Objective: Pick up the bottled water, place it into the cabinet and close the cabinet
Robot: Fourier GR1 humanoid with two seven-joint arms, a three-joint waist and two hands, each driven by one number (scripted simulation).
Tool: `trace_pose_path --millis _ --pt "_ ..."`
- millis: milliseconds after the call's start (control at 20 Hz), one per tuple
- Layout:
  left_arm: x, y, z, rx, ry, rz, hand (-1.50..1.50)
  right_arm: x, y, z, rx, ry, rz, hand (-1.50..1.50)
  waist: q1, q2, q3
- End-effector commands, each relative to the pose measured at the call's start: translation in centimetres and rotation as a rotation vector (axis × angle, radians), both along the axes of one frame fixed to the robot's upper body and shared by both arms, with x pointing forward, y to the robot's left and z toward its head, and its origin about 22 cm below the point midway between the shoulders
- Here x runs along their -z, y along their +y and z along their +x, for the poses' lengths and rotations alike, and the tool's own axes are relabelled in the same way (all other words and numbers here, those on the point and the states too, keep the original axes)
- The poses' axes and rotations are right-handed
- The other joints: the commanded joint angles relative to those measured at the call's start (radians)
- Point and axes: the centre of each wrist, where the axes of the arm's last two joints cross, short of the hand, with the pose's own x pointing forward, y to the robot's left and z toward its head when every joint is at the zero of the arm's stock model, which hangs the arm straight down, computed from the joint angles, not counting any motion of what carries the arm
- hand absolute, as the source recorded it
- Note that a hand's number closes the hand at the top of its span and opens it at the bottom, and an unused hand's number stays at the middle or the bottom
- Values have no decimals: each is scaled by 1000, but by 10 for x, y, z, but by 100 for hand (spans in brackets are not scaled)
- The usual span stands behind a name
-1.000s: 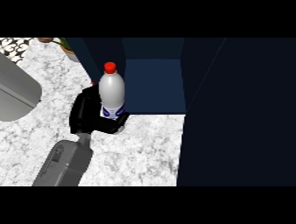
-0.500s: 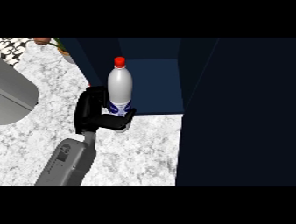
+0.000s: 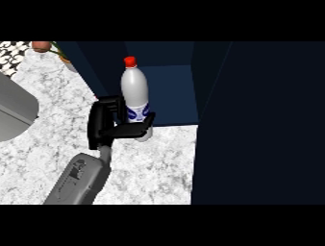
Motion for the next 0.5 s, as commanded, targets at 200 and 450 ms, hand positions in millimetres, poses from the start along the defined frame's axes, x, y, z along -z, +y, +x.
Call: trace_pose_path --millis 200,450 --pt "-53 -26 58 30 -111 138 150 -1 -3 4 -29 -13 -12 -150 -65 35 0" --pt "-45 -11 61 -39 -98 245 150 7 -3 8 -41 5 -14 -150 -64 37 1"
